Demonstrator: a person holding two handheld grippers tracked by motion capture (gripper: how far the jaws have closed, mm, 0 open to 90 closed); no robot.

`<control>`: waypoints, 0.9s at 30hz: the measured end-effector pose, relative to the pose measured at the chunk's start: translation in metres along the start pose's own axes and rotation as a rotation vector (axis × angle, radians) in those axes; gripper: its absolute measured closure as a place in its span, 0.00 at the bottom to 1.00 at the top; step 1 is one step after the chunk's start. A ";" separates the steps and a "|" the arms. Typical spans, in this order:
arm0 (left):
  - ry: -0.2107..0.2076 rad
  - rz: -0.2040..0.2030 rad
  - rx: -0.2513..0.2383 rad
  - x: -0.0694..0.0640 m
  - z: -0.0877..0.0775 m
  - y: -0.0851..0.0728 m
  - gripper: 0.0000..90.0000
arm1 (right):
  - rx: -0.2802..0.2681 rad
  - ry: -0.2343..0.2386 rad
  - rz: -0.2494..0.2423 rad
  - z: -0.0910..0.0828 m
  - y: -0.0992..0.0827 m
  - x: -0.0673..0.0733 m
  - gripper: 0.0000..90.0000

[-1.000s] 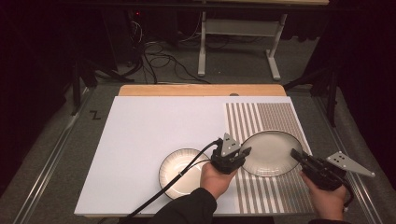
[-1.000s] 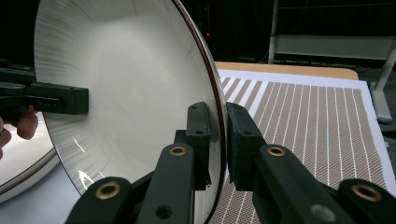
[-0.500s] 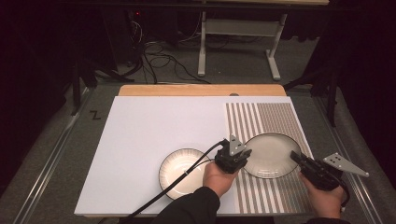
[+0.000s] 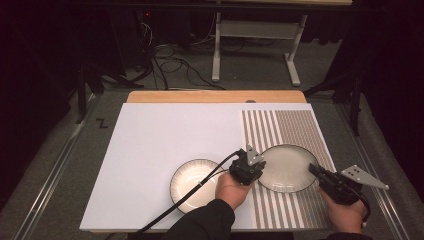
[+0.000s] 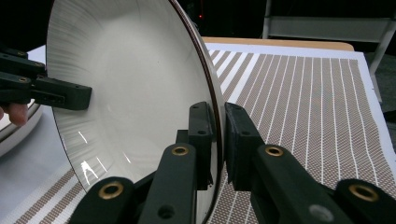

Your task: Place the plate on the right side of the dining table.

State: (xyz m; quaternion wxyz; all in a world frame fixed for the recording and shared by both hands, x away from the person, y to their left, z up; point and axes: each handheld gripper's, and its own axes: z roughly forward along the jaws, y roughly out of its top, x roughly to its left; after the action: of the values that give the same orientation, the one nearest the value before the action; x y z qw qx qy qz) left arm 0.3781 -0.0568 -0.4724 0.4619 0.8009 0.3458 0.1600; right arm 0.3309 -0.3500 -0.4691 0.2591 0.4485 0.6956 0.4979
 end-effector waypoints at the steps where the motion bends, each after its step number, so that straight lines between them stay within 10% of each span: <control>1: 0.000 0.000 -0.001 0.000 0.000 0.000 0.84 | -0.002 0.000 0.001 0.000 -0.001 0.000 0.93; 27: 0.016 -0.016 -0.020 0.003 0.000 0.008 0.76 | 0.008 -0.010 -0.004 -0.003 -0.005 -0.002 0.95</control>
State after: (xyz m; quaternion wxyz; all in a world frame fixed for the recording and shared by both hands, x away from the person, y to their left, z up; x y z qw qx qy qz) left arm 0.3839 -0.0574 -0.4660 0.4683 0.7923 0.3543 0.1659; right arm 0.3276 -0.3537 -0.4725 0.2617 0.4506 0.6972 0.4923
